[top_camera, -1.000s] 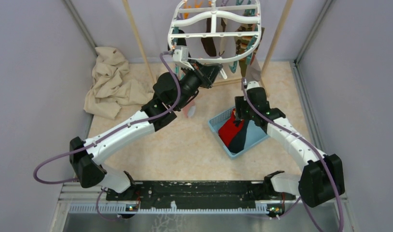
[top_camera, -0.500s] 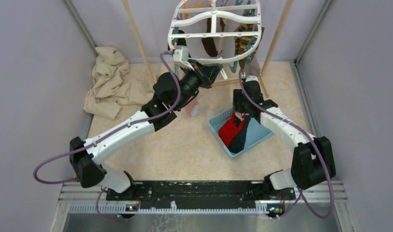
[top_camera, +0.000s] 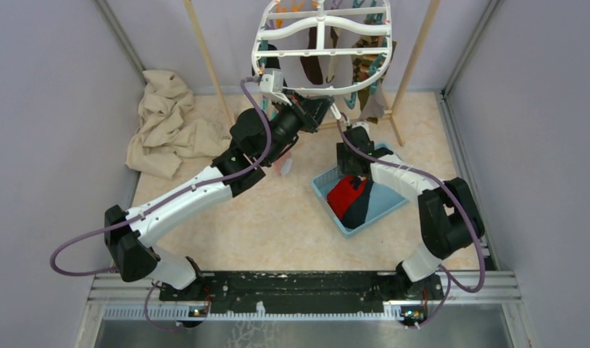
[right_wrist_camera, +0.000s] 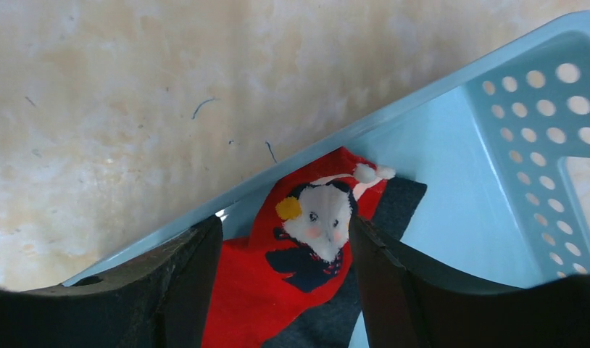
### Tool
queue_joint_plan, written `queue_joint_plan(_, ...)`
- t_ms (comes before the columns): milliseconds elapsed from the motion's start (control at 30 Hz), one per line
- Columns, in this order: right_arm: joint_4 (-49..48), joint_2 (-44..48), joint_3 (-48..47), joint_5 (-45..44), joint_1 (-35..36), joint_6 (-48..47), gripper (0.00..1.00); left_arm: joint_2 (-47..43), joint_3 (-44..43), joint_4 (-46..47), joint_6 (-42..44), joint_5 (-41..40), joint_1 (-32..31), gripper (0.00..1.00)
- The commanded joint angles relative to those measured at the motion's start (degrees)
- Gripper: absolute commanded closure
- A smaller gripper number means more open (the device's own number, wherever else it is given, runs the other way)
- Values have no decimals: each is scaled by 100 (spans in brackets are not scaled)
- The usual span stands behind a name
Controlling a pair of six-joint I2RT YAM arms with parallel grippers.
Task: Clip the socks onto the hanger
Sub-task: Adjust the sock in the bin.
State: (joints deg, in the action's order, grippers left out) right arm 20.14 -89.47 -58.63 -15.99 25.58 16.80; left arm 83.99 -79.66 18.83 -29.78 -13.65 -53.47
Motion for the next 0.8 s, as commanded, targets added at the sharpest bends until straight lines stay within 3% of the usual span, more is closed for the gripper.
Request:
queue_joint_plan(0, -198, -240, -283, -430, 123, 65, 35, -159, 35, -159, 68, 84, -24, 100)
queue_joint_plan(233, -149, -505, -441, -826, 122, 254, 39, -197, 51, -154, 104, 51, -23, 100)
queue_joint_plan(333, -108, -585, -469, -1017, 121, 411, 47, -173, 31, -165, 104, 73, -23, 100)
queue_joint_plan(533, -67, -562, -429, -1118, 35, 681, 71, -170, 34, -175, 96, 90, -23, 100)
queue_joint_plan(633, -116, -383, -332, -1062, -13, 719, 100, -174, 31, -178, 95, 91, -23, 100)
queue_joint_plan(767, -402, 241, 26, -1007, -10, 679, 100, -180, 48, -177, 79, 97, -23, 100)
